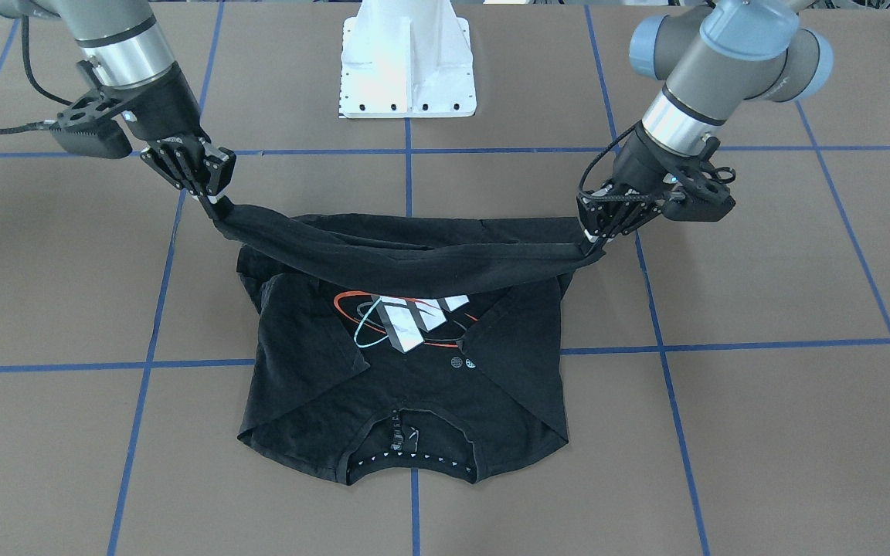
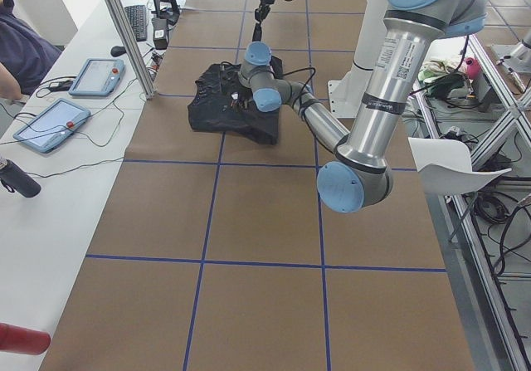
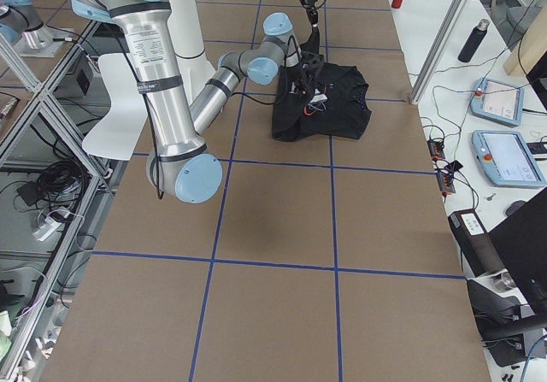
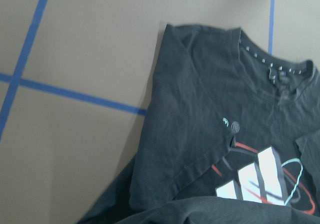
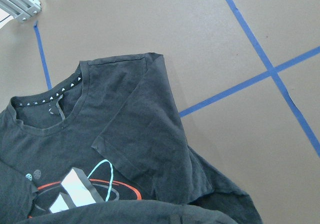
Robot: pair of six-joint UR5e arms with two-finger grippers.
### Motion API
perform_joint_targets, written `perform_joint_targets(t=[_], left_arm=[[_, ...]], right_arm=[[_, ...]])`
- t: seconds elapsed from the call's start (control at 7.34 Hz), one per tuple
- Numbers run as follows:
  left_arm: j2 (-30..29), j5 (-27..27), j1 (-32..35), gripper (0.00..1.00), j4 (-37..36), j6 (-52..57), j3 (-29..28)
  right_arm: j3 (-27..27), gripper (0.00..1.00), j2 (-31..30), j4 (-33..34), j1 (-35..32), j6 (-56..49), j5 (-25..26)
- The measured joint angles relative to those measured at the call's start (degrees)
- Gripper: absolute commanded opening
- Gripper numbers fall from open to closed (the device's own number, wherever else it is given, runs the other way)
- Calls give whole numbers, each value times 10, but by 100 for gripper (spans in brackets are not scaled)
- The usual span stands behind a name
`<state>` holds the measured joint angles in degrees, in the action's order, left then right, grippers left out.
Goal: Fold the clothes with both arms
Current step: 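Lift the hem with both grippers and fold it toward the collar, then lay the hem near the collar and open both grippers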
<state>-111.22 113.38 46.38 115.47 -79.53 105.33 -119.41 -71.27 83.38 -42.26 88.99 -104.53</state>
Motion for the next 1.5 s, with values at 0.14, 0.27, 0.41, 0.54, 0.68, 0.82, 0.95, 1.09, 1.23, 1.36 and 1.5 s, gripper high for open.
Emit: perform_joint_targets(t=[0.14,0.27,0.41,0.54,0.68,0.82,0.95,1.09,1.23,1.36,1.5], left_arm=[[-26,-5,12,0,-1,19,-36],[-56,-15,19,0,-1,34,-76],[-84,-22,22,0,-1,44,-113],[-105,-26,26,0,1,49,-145],[-121,-27,29,0,2,53,-171],[-136,-28,33,0,3,66,-197],[-150,-28,38,0,3,82,-223],[-165,-34,40,0,4,95,-254],[-185,-43,41,0,6,111,-290],[-204,-48,41,0,7,133,-328],[-216,-50,40,0,8,157,-358]], right_arm=[[34,0,23,0,-20,-19,-16],[70,0,47,0,-36,-38,-26],[103,0,70,-1,-47,-52,-33],[130,0,87,-2,-56,-63,-37],[149,0,97,-2,-64,-72,-39],[168,0,106,-3,-69,-82,-40],[192,0,119,-3,-73,-90,-40],[221,0,135,-4,-74,-97,-39],[248,0,148,-5,-75,-104,-39],[272,0,159,-6,-75,-111,-39],[294,0,168,-7,-75,-119,-39]])
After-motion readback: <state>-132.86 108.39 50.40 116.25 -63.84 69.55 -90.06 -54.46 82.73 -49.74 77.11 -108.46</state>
